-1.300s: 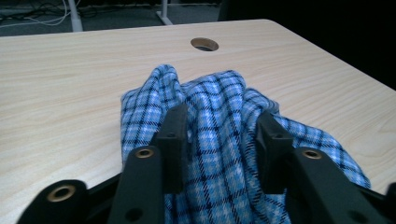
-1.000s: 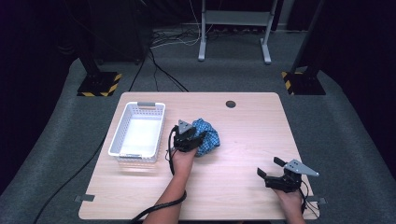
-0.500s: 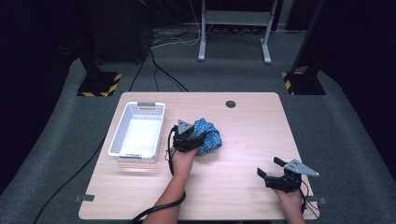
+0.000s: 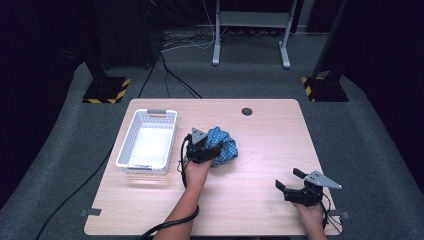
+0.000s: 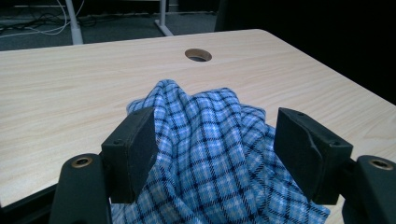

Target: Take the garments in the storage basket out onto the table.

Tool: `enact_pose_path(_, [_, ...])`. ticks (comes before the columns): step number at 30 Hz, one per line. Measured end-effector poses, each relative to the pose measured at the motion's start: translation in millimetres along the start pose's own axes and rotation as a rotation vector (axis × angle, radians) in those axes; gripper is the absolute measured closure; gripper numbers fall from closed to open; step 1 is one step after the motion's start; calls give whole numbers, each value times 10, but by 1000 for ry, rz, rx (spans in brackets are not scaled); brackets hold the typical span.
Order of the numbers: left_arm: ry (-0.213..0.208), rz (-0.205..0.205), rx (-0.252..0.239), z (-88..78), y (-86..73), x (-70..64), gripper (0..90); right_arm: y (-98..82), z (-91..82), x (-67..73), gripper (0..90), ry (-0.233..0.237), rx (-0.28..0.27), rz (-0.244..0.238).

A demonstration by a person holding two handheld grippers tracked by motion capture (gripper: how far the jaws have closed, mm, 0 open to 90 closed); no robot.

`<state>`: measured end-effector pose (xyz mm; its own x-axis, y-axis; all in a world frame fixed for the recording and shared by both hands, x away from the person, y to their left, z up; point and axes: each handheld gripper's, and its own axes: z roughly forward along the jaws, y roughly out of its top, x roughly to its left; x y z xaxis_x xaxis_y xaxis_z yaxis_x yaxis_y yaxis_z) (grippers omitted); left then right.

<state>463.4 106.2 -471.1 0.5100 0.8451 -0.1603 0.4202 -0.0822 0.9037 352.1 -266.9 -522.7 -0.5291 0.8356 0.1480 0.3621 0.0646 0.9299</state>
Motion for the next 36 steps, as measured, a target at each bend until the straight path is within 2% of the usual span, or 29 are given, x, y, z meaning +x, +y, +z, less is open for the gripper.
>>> enact_pose_path(12, [-7, 3, -14, -45, 42, -10, 298, 0, -1, -1, 57, 0, -1, 0])
enact_pose_path(28, [-10, 41, -67, -221, 273, -43, 304, 0, -1, -2, 56, 1, 0, 4])
enact_pose_path(36, [-8, 51, -112, -359, 397, -57, 305, -1, -2, -4, 56, 0, -2, 6])
